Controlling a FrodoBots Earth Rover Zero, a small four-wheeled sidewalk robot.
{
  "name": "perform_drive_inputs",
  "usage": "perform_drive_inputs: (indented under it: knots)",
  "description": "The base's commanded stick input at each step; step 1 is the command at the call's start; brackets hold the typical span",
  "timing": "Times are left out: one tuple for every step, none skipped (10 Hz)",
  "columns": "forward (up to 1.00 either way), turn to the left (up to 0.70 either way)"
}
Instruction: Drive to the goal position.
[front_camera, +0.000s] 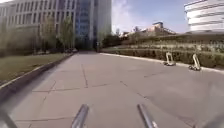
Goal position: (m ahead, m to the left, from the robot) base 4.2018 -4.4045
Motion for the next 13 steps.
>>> perform_drive_inputs:
  knots:
    - [0.7,-0.14]
    - [0.7,-0.14]
    - [0.7,-0.14]
    - [0.7,-0.14]
    - [0.7,-0.14]
    - [0.7,-0.14]
    - [0.7,-0.14]
    - [0.7,-0.14]
    - [0.7,-0.14]
    - [0.7,-0.14]
    - [0.7,-0.14]
    - [0.7,-0.14]
    - [0.7,-0.14]
